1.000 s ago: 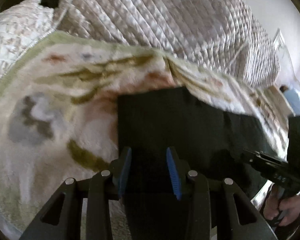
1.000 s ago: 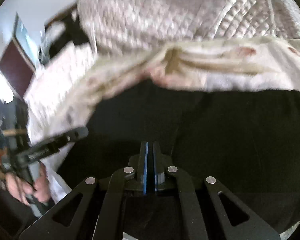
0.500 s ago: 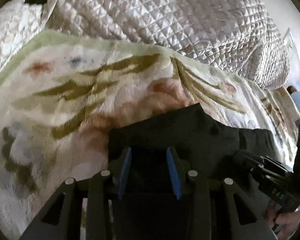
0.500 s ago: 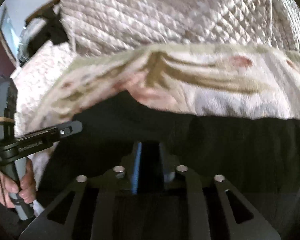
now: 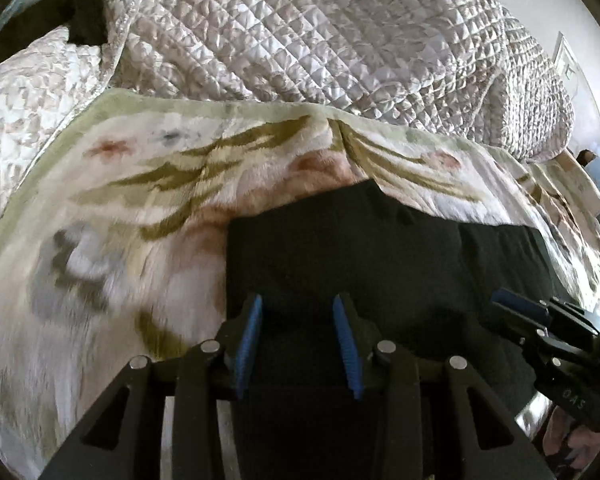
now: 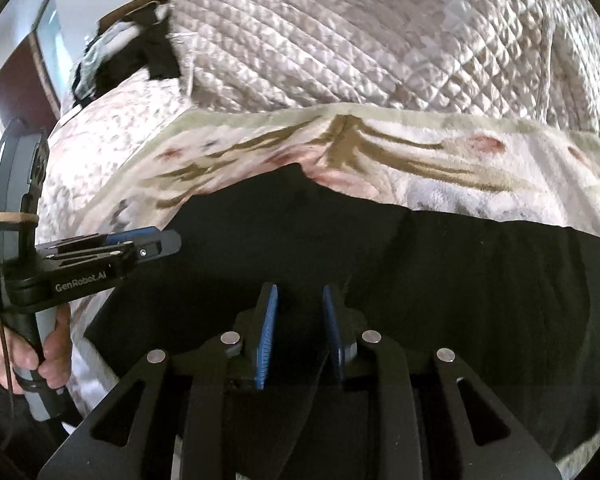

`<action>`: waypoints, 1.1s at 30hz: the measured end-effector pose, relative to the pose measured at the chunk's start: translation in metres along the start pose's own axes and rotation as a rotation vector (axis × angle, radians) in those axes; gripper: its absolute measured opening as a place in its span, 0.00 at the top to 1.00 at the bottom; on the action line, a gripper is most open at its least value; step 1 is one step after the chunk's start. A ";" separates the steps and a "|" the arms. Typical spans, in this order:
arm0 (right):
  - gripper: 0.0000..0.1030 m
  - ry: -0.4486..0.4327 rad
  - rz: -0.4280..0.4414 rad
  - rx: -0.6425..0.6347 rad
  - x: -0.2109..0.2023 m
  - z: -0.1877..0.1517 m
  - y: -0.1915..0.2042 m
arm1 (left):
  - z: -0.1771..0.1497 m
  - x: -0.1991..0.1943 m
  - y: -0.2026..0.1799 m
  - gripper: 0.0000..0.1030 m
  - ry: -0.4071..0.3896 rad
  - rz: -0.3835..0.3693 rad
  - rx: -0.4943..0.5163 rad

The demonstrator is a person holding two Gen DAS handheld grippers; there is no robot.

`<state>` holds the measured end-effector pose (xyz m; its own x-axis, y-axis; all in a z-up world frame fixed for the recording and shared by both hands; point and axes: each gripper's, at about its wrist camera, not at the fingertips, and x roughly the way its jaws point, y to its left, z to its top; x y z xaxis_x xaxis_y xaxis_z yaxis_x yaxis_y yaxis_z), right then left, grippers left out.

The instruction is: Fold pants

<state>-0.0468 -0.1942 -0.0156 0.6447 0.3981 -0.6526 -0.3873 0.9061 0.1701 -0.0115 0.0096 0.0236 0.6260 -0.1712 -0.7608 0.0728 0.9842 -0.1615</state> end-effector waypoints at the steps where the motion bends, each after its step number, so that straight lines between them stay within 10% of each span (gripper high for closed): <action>1: 0.77 -0.001 -0.001 -0.007 -0.003 -0.004 0.003 | -0.005 -0.005 -0.001 0.61 -0.009 0.009 0.000; 21: 0.75 -0.026 -0.053 -0.144 -0.009 -0.044 0.024 | -0.044 -0.020 -0.015 0.59 -0.053 0.064 0.030; 33: 0.71 -0.055 -0.164 0.018 -0.026 -0.039 -0.017 | -0.045 -0.021 -0.017 0.56 -0.055 0.064 0.033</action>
<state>-0.0824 -0.2258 -0.0308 0.7337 0.2517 -0.6311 -0.2628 0.9617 0.0781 -0.0607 -0.0060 0.0138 0.6716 -0.1062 -0.7333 0.0567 0.9941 -0.0920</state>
